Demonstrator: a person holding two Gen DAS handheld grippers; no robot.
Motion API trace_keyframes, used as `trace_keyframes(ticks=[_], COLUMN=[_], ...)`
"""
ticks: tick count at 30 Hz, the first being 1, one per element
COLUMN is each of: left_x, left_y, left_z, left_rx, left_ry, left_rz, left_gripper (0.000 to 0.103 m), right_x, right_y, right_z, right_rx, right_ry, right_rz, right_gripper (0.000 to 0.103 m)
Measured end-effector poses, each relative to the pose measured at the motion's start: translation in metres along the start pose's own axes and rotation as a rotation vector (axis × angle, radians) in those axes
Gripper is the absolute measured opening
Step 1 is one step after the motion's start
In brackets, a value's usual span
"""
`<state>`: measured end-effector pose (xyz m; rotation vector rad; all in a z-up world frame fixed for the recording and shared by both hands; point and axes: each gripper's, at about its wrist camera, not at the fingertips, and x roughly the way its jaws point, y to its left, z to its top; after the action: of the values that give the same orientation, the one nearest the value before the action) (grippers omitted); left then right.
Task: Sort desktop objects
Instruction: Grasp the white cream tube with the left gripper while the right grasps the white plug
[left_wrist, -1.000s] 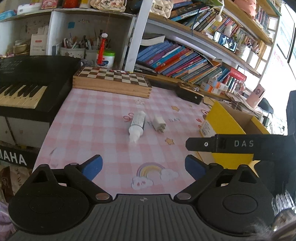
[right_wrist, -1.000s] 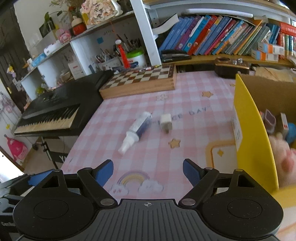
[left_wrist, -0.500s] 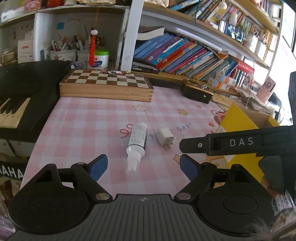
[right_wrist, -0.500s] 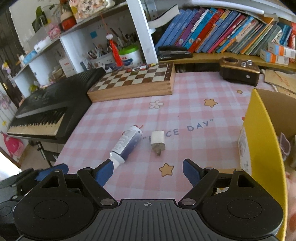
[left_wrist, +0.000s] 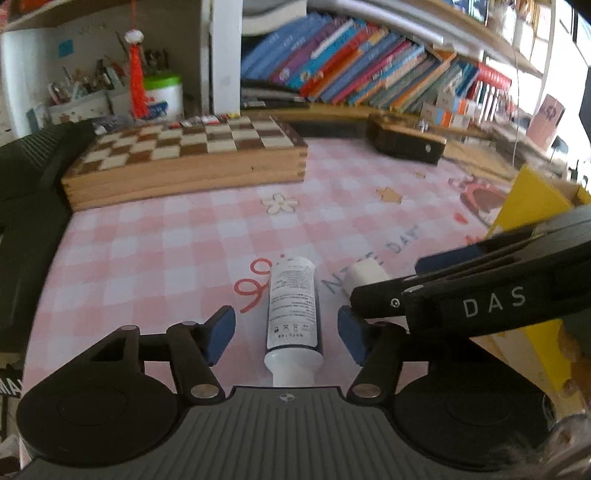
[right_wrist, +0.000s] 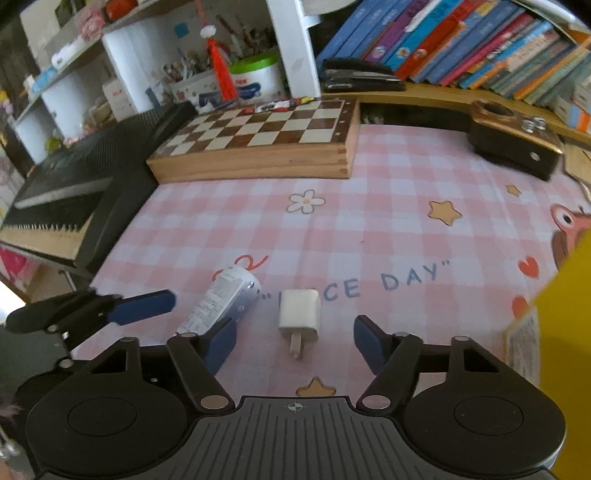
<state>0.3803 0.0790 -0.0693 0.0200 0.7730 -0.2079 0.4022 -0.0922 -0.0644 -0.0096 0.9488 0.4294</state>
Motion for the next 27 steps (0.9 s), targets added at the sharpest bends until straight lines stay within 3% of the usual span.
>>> trace_keyframes(ticks=[5, 10, 16, 19, 23, 27], left_x=[0.018, 0.017, 0.004, -0.006, -0.023, -0.039], left_y=[-0.007, -0.002, 0.009, 0.027, 0.054, 0.06], left_z=[0.003, 0.004, -0.004, -0.01, -0.015, -0.014], left_rx=[0.082, 0.087, 0.091, -0.012, -0.22, -0.318], left_ry=[0.024, 0.021, 0.039, 0.049, 0.02, -0.023], left_rz=[0.014, 0.004, 0.0, 0.009, -0.017, -0.046], left_gripper=[0.047, 0.031, 0.03, 0.03, 0.03, 0.03], right_x=[0.011, 0.019, 0.027, 0.029, 0.03, 0.028], right_y=[0.001, 0.003, 0.009, 0.012, 0.017, 0.017], right_z=[0.004, 0.006, 0.007, 0.007, 0.006, 0.005], right_rx=[-0.037, -0.058, -0.082, -0.109, -0.169, -0.163], right_ry=[0.017, 0.037, 0.051, 0.047, 0.03, 0.013], right_rz=[0.008, 0.028, 0.033, 0.02, -0.018, -0.022], right_gripper=[0.057, 0.053, 0.052, 0.047, 0.024, 0.024])
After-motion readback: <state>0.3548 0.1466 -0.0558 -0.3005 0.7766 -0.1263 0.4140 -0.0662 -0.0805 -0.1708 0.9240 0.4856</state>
